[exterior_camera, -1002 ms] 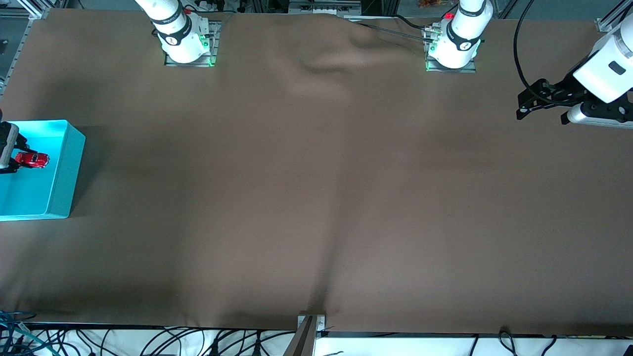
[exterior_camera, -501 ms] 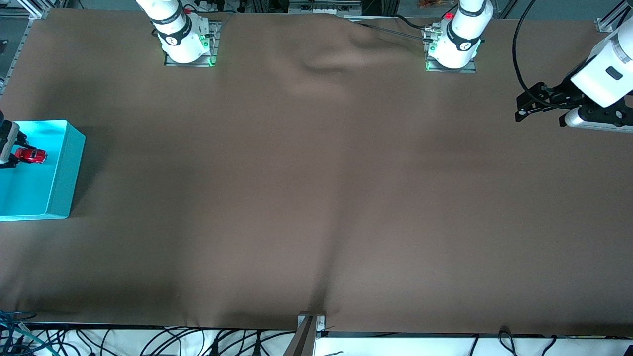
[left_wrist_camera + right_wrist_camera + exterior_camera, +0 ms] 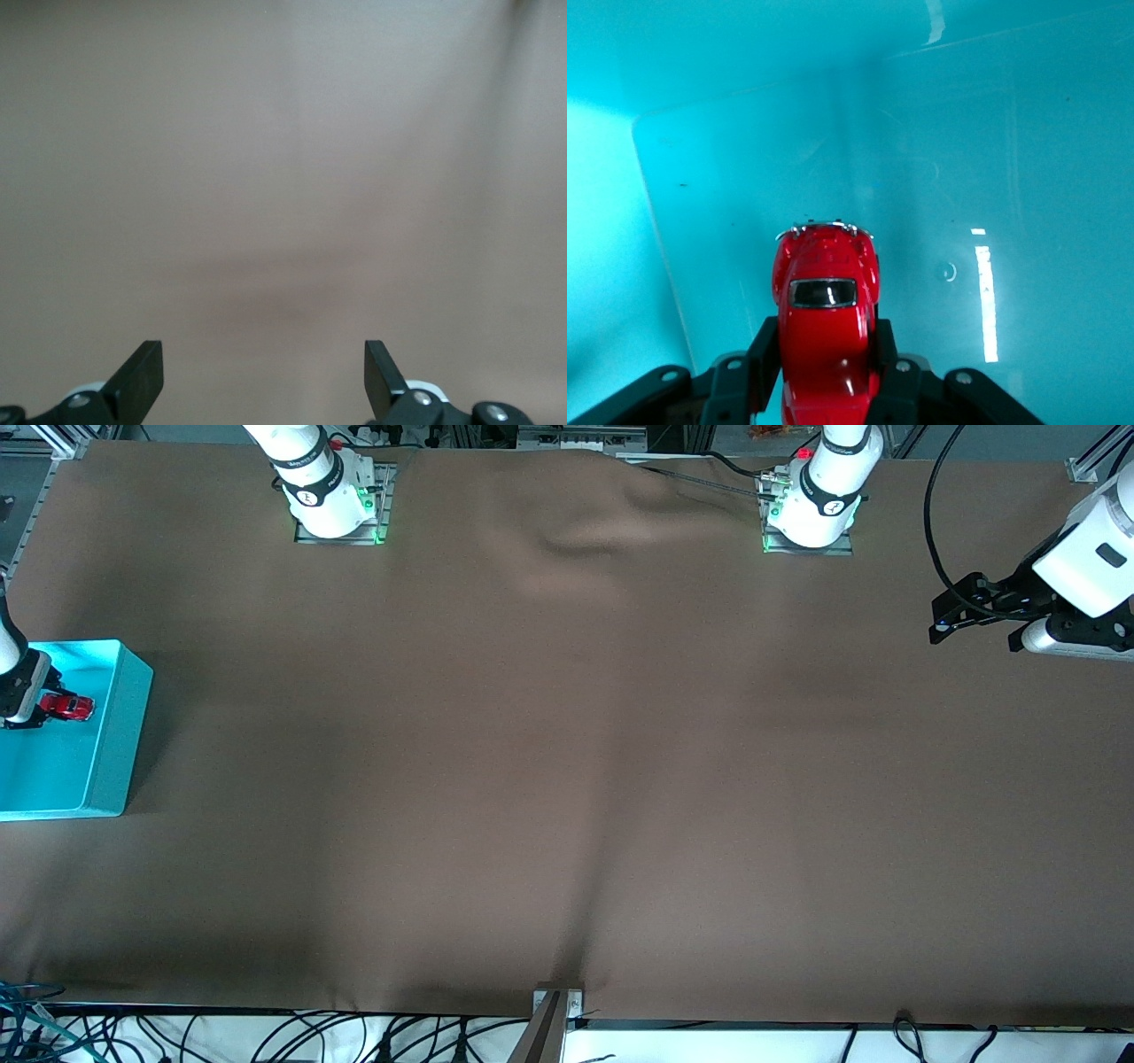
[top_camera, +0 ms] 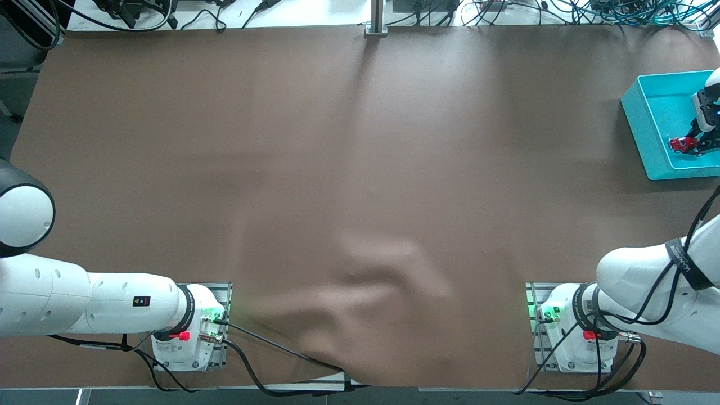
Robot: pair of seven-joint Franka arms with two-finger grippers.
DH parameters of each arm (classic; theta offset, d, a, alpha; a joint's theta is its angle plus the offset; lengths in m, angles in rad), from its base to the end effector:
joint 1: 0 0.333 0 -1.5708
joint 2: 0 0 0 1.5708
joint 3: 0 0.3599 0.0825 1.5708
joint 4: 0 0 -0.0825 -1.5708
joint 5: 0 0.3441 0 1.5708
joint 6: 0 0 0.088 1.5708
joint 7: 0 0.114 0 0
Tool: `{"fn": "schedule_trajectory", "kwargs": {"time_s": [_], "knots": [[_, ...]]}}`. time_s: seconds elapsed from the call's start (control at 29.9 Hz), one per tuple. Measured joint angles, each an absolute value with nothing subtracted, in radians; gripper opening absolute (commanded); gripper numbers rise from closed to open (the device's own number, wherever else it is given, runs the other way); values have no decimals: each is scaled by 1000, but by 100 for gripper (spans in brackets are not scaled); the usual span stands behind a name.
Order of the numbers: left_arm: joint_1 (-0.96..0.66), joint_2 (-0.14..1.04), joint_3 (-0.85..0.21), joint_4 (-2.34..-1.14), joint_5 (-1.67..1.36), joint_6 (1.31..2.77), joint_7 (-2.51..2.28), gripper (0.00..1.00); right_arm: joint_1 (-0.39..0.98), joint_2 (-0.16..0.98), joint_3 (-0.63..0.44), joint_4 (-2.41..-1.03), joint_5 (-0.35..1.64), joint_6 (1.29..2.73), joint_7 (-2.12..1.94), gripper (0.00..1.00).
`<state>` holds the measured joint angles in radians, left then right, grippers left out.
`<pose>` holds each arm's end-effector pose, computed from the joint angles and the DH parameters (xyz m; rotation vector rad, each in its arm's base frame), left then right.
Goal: Wind red beetle toy and store in blue box
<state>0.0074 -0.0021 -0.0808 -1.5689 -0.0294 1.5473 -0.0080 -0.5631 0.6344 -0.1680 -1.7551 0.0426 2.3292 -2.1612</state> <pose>0.5096 -0.0409 0.6613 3.1113 -0.1024 -0.0322 0.4989 -0.4269 0.2646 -2.3394 -2.0303 0.1173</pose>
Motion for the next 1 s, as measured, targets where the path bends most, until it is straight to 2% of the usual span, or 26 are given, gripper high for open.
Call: {"fn": "schedule_trajectory", "kwargs": {"time_s": [0.03, 0.1, 0.13, 0.17, 0.57, 0.8, 1.0], "knots": [[7, -2, -81, -1569, -29, 1547, -8, 100, -563, 636, -168, -1754, 43, 2330, -2161, 55], [7, -2, -82, -1569, -29, 1547, -8, 100, -563, 639, -168, -1753, 43, 2330, -2163, 86], [7, -2, -82, -1569, -29, 1547, -8, 100, -563, 639, -168, -1752, 43, 2331, -2166, 96], [7, -2, -82, -1569, -29, 1547, -8, 100, -563, 639, -168, -1752, 43, 2331, -2167, 99], [7, -2, -82, -1569, -29, 1547, -8, 100, -562, 638, -159, -1704, 43, 2287, -2177, 100], [7, 0, -82, -1569, -29, 1547, -8, 100, -560, 619, -110, -1597, 45, 2111, -2178, 100], [7, 3, -82, -1569, -29, 1547, -8, 100, -559, 557, -42, -1514, 49, 1942, -2119, 100]]}}
